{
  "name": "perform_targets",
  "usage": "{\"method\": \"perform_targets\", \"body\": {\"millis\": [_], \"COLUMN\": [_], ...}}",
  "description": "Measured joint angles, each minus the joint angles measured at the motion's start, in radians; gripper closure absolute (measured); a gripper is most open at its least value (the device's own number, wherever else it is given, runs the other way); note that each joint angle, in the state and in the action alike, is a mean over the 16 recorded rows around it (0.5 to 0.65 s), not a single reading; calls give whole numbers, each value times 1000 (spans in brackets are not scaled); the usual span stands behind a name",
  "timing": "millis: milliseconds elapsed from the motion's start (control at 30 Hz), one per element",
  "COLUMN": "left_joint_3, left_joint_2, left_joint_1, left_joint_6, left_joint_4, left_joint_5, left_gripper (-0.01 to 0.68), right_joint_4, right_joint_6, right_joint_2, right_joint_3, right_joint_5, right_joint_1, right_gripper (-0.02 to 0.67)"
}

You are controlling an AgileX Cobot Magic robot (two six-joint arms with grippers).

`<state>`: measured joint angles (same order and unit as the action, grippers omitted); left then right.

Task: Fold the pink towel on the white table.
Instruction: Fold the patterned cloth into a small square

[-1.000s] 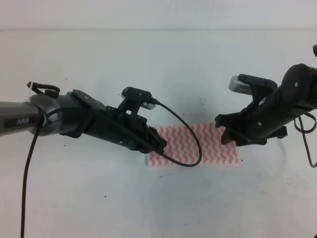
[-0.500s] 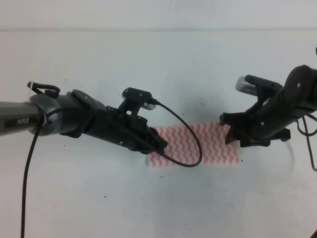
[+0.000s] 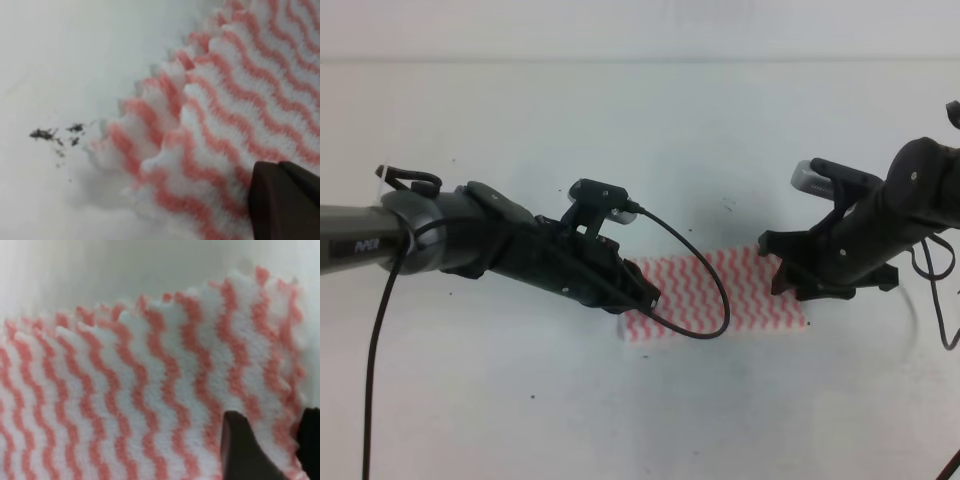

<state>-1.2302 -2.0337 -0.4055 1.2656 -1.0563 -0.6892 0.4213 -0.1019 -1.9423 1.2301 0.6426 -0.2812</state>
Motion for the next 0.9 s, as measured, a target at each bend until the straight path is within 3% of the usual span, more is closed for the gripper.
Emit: {"method": "perform_targets", "body": {"millis": [400, 900], "left_joint_3": [2, 3], "left_joint_2": [-1, -1], "left_joint_1": [-1, -1], "left_joint_6": [1, 1], "left_joint_4": [6, 8], "left_joint_5": [-6, -9], "left_gripper": [678, 678], "right_joint_4": [4, -37], "right_joint_6": [0, 0], "right_joint_2": [-17, -23], "right_joint_3": [9, 7], "right_joint_5": [0, 9], "right_joint_1": [0, 0], "right_gripper": [449, 643]}}
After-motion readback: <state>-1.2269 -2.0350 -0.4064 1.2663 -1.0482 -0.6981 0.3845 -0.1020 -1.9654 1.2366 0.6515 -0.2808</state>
